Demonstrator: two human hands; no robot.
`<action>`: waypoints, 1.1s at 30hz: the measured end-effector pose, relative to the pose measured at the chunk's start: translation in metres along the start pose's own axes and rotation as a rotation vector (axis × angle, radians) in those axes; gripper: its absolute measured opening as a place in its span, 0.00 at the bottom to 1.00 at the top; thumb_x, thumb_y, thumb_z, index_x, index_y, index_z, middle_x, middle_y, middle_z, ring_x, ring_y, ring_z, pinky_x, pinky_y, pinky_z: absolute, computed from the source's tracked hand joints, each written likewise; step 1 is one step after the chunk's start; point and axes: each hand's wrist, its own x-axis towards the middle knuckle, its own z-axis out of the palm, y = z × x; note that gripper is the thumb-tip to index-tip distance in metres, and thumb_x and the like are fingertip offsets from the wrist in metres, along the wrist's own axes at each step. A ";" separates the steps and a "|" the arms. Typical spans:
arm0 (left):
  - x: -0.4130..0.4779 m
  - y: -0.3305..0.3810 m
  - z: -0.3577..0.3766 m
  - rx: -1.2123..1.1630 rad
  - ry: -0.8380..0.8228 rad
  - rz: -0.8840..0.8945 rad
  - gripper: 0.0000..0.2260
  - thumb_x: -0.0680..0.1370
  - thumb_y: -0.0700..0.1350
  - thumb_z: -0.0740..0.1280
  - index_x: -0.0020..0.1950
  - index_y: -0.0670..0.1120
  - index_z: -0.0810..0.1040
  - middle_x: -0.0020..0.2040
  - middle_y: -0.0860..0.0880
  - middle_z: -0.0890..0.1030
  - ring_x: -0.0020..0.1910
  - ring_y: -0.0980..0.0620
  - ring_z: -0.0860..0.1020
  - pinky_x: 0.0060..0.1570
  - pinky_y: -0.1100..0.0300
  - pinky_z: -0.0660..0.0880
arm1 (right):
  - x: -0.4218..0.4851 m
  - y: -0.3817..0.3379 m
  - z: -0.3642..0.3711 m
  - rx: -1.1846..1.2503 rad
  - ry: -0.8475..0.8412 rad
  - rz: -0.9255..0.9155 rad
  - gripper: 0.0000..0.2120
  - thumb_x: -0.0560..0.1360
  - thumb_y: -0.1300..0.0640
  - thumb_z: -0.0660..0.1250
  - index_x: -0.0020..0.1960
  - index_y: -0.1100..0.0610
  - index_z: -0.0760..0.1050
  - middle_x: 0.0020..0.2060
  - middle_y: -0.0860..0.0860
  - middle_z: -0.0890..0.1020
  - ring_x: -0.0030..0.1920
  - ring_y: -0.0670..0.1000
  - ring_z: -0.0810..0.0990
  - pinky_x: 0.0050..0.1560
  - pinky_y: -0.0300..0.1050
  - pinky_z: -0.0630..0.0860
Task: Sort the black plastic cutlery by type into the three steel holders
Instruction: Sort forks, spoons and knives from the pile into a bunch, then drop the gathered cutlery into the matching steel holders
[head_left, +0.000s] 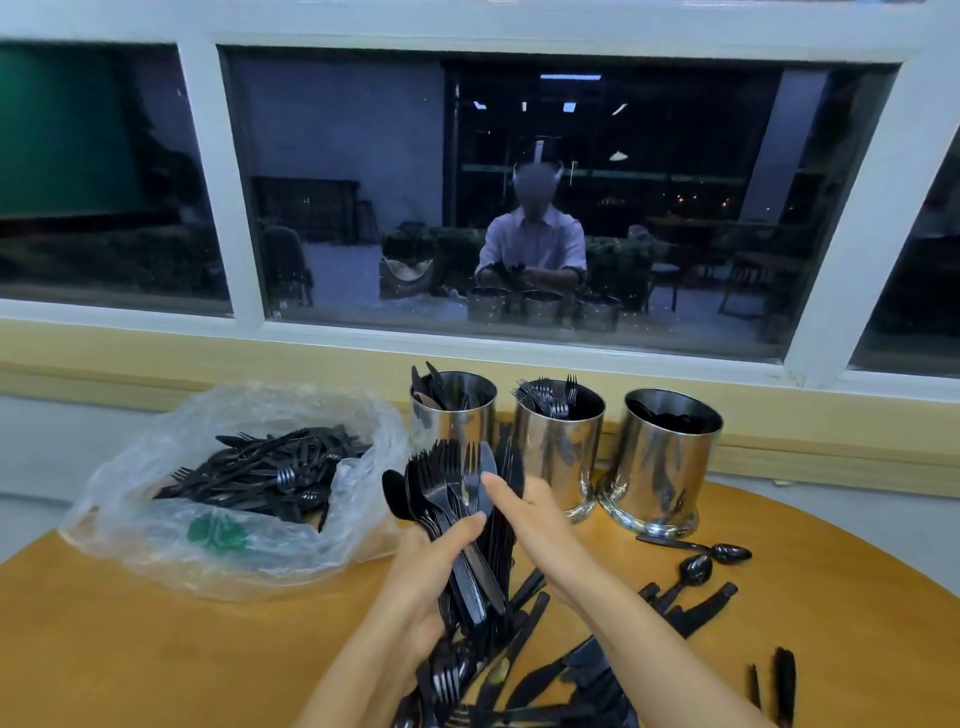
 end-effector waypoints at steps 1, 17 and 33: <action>0.004 0.000 -0.001 -0.006 0.016 -0.005 0.25 0.69 0.51 0.78 0.64 0.46 0.76 0.58 0.44 0.83 0.58 0.42 0.79 0.63 0.40 0.74 | 0.004 0.001 0.001 -0.010 0.020 -0.013 0.15 0.83 0.53 0.57 0.40 0.52 0.73 0.29 0.36 0.78 0.32 0.36 0.75 0.36 0.27 0.68; 0.066 0.021 -0.021 -0.300 0.134 -0.021 0.06 0.80 0.38 0.66 0.49 0.35 0.79 0.44 0.40 0.84 0.44 0.45 0.85 0.54 0.50 0.79 | 0.115 -0.005 -0.023 -0.134 0.415 -0.072 0.15 0.82 0.54 0.57 0.41 0.58 0.75 0.34 0.52 0.73 0.35 0.50 0.71 0.39 0.47 0.66; 0.094 0.038 -0.025 -0.082 0.058 0.007 0.12 0.77 0.46 0.70 0.37 0.40 0.76 0.31 0.43 0.75 0.35 0.45 0.76 0.35 0.56 0.78 | 0.244 0.019 -0.005 -0.504 0.144 -0.040 0.14 0.77 0.47 0.67 0.48 0.59 0.80 0.38 0.50 0.76 0.41 0.50 0.75 0.45 0.45 0.71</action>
